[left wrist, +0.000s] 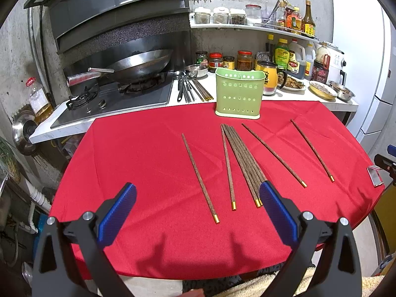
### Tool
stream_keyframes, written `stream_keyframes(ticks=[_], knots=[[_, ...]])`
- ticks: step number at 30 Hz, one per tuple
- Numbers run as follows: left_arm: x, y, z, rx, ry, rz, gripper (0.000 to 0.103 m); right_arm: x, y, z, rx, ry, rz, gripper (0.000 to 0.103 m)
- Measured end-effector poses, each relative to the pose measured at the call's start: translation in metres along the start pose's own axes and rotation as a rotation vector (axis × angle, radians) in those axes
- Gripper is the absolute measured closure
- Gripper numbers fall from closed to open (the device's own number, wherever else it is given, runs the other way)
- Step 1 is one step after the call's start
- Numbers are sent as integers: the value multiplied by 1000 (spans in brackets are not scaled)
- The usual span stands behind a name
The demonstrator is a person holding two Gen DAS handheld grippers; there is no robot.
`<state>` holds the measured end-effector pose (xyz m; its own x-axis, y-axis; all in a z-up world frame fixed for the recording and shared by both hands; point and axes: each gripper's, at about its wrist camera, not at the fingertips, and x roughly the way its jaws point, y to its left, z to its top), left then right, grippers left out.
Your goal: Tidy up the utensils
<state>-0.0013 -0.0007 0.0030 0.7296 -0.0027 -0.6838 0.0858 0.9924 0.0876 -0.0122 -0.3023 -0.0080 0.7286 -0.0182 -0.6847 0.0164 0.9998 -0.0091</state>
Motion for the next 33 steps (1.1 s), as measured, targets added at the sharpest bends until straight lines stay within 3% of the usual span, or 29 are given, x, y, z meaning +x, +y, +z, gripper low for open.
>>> stream_keyframes(ticks=[33], knots=[[-2,1,3,-12,-5,-1,6,-7,-3,0,7,-10,2,6]])
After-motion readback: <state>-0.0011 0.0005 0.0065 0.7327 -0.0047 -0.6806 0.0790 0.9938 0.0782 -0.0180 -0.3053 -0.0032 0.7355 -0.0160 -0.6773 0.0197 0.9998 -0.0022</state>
